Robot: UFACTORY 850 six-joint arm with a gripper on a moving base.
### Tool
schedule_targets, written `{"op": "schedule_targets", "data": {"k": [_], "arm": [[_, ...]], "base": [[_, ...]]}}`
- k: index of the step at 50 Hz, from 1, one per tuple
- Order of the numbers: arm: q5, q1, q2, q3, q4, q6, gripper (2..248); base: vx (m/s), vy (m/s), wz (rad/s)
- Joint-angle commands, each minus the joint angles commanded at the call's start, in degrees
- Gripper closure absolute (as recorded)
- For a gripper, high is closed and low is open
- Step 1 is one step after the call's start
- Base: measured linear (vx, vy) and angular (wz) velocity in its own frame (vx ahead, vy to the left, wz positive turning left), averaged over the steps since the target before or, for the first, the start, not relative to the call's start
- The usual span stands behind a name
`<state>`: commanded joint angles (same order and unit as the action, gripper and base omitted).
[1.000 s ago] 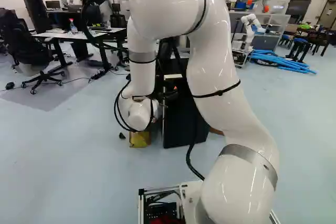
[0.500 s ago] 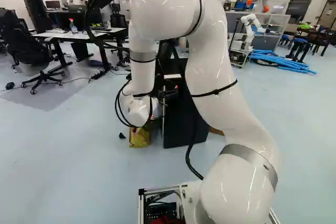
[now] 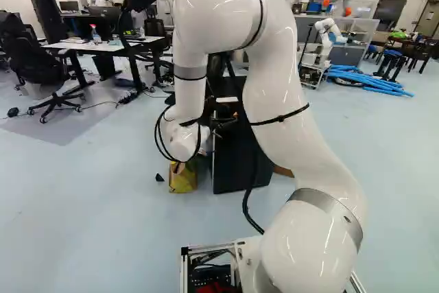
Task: Grab a drink from the fridge
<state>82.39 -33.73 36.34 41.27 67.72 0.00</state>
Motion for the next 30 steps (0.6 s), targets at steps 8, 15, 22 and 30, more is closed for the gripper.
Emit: {"op": "schedule_targets", "data": {"k": [8,15,22,30], "arm": [[0.0,0.71,0.12,0.21,0.7,0.0,3],[0.0,0.9,0.22,0.4,0.7,0.0,3],[0.0,1.0,0.4,0.71,0.7,0.0,3],[0.0,1.17,0.7,1.26,0.7,0.0,3]], "base": [[0.0,0.0,0.0],[0.0,0.0,0.0],[0.0,0.0,0.0],[0.0,0.0,0.0]]}}
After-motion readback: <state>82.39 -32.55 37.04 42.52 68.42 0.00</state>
